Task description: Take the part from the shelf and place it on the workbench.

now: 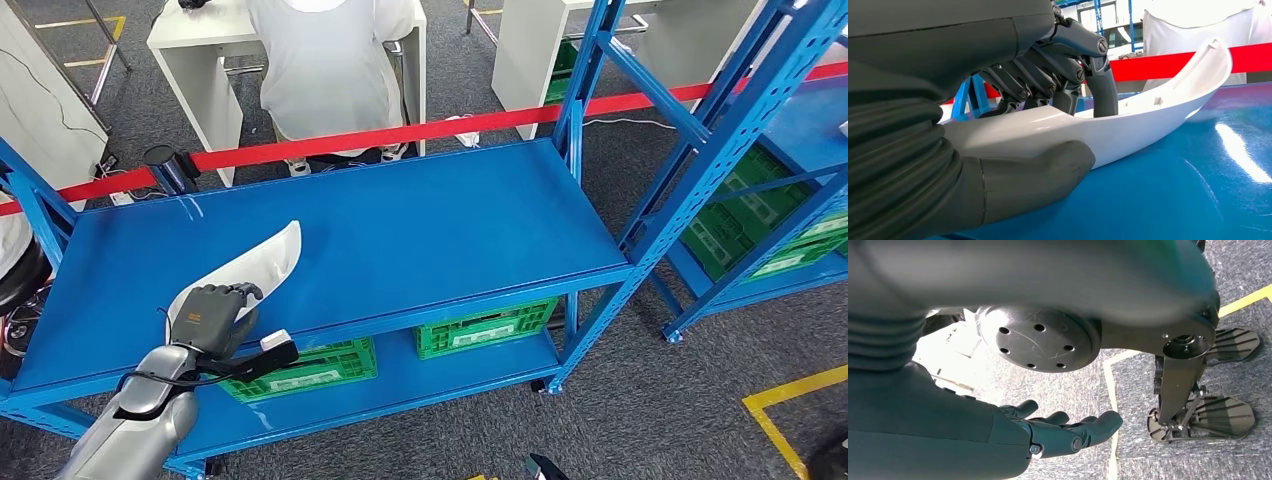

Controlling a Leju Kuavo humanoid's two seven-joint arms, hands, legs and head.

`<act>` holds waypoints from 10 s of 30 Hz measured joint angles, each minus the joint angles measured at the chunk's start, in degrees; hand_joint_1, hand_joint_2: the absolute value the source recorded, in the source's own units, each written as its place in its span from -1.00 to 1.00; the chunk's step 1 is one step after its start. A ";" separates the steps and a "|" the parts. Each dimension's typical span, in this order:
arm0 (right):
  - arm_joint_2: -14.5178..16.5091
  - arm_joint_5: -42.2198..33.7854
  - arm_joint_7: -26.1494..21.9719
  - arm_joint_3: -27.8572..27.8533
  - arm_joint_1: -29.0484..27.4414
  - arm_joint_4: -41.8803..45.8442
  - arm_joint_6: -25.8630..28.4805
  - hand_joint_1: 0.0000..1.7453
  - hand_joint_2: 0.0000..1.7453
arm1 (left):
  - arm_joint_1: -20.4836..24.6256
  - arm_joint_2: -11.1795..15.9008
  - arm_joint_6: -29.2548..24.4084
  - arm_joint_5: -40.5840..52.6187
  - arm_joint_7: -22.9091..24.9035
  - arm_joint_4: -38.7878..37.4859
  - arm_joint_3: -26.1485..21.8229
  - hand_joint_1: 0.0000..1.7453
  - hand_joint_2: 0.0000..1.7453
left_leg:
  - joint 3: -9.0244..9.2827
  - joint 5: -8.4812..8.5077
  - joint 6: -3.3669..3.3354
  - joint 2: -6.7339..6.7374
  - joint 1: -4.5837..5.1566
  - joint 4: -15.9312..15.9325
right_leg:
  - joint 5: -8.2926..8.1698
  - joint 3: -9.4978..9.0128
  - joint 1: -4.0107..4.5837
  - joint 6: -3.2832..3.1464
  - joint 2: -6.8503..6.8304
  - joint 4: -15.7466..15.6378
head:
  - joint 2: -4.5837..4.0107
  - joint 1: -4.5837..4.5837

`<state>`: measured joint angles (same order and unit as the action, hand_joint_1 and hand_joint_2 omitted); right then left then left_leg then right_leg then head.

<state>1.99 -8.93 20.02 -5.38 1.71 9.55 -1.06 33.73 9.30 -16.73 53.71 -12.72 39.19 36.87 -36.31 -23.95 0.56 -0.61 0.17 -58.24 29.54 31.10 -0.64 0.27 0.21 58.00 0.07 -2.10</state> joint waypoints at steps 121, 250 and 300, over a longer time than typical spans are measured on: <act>0.96 -0.85 -0.42 -0.34 -0.37 0.00 -3.35 -1.00 1.00 | -29.07 -0.12 17.30 -49.18 -24.48 67.02 -17.73 1.00 1.00 | 6.90 -5.35 -0.99 0.43 -0.18 0.94 | -2.38 5.93 -0.63 1.05 -0.13 3.09 | 0.00 -0.26; 0.86 -3.61 0.79 -4.11 -0.01 0.22 -5.07 -1.00 1.00 | -29.66 -3.47 18.45 -47.09 -21.76 68.25 -21.41 1.00 1.00 | 1.80 -1.08 -1.57 1.35 -0.24 1.73 | 2.27 6.05 -0.30 1.71 -0.27 14.27 | 0.00 -1.28; 0.33 -2.45 0.76 -4.02 -0.37 0.26 -7.16 -1.00 1.00 | -30.54 -2.76 18.21 -46.21 -22.46 66.53 -20.15 1.00 1.00 | 4.37 -4.97 0.37 3.65 0.03 -0.60 | -0.19 0.54 0.39 -1.08 -5.93 0.93 | 0.00 -0.96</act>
<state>2.33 -11.39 20.78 -9.40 1.34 9.81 -8.22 3.19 6.54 1.48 7.50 -35.18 105.72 16.72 -31.94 -28.92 0.93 3.04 0.20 -58.84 29.35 31.64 -0.25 -0.81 -5.71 58.92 0.07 -3.05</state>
